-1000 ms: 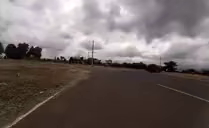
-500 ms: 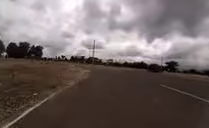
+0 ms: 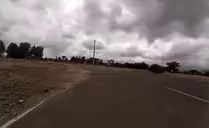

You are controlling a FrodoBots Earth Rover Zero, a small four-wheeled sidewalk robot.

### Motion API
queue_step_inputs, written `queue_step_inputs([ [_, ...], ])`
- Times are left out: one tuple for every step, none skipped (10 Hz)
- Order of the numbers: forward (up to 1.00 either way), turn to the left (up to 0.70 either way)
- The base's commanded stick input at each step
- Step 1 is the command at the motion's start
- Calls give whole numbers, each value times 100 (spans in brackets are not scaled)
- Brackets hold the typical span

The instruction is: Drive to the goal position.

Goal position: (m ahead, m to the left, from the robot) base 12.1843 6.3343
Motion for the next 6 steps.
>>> queue_step_inputs([
  [0, 0],
  [0, 0],
  [0, 0],
  [0, 0],
  [11, 0],
  [25, 0],
])
